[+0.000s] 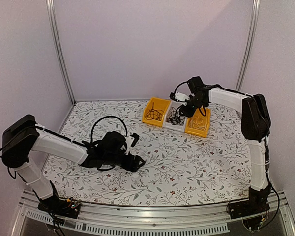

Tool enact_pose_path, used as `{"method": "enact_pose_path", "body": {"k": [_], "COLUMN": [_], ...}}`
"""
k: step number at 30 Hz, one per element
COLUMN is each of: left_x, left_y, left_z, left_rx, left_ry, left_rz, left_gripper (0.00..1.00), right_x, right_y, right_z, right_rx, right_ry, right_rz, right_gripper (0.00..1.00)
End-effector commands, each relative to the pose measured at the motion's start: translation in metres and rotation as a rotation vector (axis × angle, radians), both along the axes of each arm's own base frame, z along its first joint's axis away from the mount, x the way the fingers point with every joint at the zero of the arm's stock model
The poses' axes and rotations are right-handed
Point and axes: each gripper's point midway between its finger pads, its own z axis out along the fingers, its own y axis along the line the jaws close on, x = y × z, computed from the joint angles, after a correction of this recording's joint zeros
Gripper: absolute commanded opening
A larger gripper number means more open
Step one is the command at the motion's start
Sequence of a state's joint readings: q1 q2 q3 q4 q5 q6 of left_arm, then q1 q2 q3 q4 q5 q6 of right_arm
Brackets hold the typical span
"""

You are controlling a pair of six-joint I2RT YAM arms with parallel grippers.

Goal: Untangle the cables

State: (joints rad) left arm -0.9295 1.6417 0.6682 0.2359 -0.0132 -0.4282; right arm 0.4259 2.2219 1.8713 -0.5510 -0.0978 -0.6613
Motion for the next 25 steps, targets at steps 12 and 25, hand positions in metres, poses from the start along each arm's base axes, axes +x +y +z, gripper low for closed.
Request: {"method": "enact_pose_path", "body": {"k": [12, 25], "left_x": [0.081, 0.133], "left_y": [0.049, 0.098], "left_z": [0.12, 0.255], "left_rx": [0.161, 0.159], "left_ry": [-0.216, -0.52], "left_rz": [0.162, 0.415], "left_gripper": [0.89, 0.96], "right_x": [-0.053, -0.084], "right_y": [-0.099, -0.167], "right_z": [0.174, 0.237], "right_rx": [0.349, 0.5], "right_ry": [-0.1, -0.328], "right_rz": [-0.201, -0.582], "right_gripper": [0.59, 0.99]}}
